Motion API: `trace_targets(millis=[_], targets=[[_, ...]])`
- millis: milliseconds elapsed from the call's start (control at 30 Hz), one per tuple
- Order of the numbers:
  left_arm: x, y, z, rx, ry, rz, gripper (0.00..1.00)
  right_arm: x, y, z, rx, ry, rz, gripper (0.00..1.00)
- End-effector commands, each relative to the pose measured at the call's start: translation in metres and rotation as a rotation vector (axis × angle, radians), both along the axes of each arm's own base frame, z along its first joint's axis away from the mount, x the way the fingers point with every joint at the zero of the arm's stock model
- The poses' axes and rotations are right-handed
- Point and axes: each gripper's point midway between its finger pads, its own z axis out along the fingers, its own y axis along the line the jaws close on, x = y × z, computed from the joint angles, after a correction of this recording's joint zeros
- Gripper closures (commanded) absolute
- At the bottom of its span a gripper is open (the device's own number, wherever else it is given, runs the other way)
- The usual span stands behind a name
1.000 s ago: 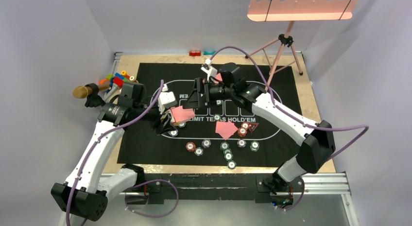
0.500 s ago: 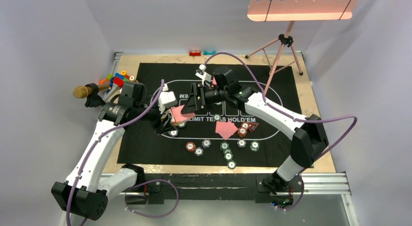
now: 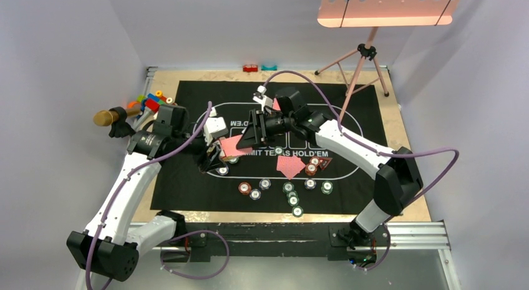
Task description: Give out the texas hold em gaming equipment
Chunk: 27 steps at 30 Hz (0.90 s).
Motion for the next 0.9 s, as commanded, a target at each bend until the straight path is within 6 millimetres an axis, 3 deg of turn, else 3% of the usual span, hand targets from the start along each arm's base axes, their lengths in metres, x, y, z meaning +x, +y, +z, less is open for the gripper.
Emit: trace_targets(millis=[0,200,600,867], targets=[[0.011,-0.007,0.028,-0.058,-0.115,-0.027,1.0,0.0,-0.016,0.016,0.013,-0.025,-0.011,0.54],[0.011,-0.007,0.028,-0.058,-0.118,-0.027,1.0,0.002,-0.024,0.016,0.001,-0.024,-0.026,0.67],[0.008,-0.007,0.028,-0.06,-0.119,-0.028,1.0,0.02,-0.051,0.016,-0.111,-0.072,-0.092,0.73],[0.006,-0.006,0.028,-0.06,-0.119,-0.024,1.0,0.027,-0.059,0.038,-0.107,-0.128,-0.111,0.87]])
